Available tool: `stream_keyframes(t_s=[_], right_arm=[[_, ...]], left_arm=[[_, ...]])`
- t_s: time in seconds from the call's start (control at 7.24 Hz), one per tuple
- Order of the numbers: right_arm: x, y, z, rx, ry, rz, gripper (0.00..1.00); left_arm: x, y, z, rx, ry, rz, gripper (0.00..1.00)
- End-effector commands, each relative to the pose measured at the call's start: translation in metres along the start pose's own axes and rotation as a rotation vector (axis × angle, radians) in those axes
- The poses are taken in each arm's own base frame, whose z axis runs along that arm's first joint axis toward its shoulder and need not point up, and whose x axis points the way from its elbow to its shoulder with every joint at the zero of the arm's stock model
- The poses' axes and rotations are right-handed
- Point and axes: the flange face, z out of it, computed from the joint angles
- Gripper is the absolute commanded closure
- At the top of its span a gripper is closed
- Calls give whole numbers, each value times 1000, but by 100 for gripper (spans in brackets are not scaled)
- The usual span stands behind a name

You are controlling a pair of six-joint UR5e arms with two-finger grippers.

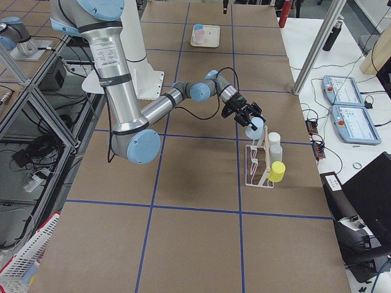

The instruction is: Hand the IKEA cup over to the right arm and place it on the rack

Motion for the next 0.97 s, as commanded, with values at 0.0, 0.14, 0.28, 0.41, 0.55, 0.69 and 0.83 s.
stream_keyframes(t_s=[0.0,0.14,0.28,0.41,0.55,0.69,0.83], right_arm=[[1,-6,2,1,-4,7,44],[1,-6,3,0,-5,4,41],[0,-11,7,1,-15,-10,33],[1,-13,9,0,-17,-9,27],[6,-11,7,1,-13,-10,23],[6,-11,6,1,-12,-9,19],[10,-8,3,3,-6,-5,13]], left_arm=[[0,0,0,0,0,0,0],[0,0,0,0,0,0,0],[0,0,0,-1,0,-2,0],[0,0,0,-1,0,-2,0],[0,0,0,0,0,-1,0],[0,0,0,-1,0,-2,0],[0,0,0,0,-2,-2,0]])
